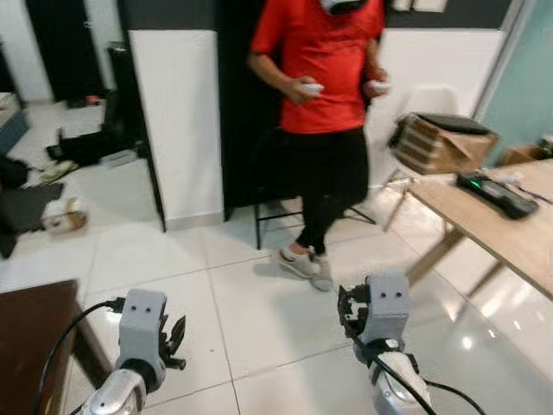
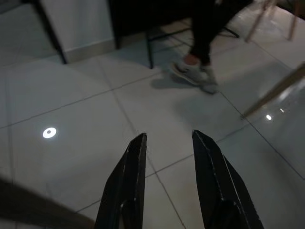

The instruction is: Setting the table

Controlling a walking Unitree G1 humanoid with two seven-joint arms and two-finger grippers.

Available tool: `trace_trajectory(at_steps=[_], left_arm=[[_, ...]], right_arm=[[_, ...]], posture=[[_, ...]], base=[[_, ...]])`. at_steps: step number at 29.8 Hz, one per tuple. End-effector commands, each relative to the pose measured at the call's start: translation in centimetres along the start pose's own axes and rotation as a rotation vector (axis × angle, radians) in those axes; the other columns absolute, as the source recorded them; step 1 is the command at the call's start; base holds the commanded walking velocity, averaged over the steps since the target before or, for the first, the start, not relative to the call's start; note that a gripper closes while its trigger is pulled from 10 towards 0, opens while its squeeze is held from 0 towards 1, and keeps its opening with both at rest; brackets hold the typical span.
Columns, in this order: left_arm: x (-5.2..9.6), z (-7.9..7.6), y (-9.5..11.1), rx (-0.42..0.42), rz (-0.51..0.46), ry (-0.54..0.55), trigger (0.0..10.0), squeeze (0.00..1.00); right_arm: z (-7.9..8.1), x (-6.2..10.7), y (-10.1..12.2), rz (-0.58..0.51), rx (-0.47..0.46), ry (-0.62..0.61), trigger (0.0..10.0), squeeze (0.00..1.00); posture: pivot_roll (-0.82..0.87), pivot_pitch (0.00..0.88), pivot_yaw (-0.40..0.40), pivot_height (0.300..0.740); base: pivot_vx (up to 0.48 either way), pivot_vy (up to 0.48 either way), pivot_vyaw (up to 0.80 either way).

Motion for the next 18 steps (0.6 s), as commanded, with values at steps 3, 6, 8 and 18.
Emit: trace_trajectory(at_steps=[3,6,8,18], left_arm=[[0.05,-0.27,-0.65,-0.006,0.022,-0.007,10.0,0.0],[0.04,-0.31,-0.71,-0.005,0.023,-0.007,10.0,0.0],[0.05,-0.34,-0.76,-0.005,0.023,-0.007,10.0,0.0],[0.03,-0.29,-1.38,0.001,0.042,-0.005,10.0,0.0]], right_arm=[[-0.56,0.18,-0.47,0.016,0.004,-0.015,10.0,0.0],[-0.58,0.18,-0.48,0.016,0.005,-0.014,10.0,0.0],[-0.58,0.16,-0.47,0.016,0.005,-0.013,10.0,0.0],[-0.64,0.15,-0.44,0.015,0.007,-0.013,10.0,0.0]], posture=[[0.02,0.066,0.076,0.74],[0.02,0.064,0.075,0.74],[0.02,0.062,0.075,0.74],[0.02,0.06,0.074,0.74]], base=[[0.0,0.0,-0.78],[0.0,0.0,-0.78],[0.0,0.0,-0.78],[0.0,0.0,-0.78]])
Point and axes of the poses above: a point about 5 cm out from each wrist's last joint towards the gripper, its own x axis pointing back from the gripper into the wrist, its own y axis along the axis of the wrist's last joint, z = x × y, the point moved 6 cm from there along -x, pointing out of the wrist towards the gripper, and after that the axes turned 7 degrees about -x, right-handed, at the moved point
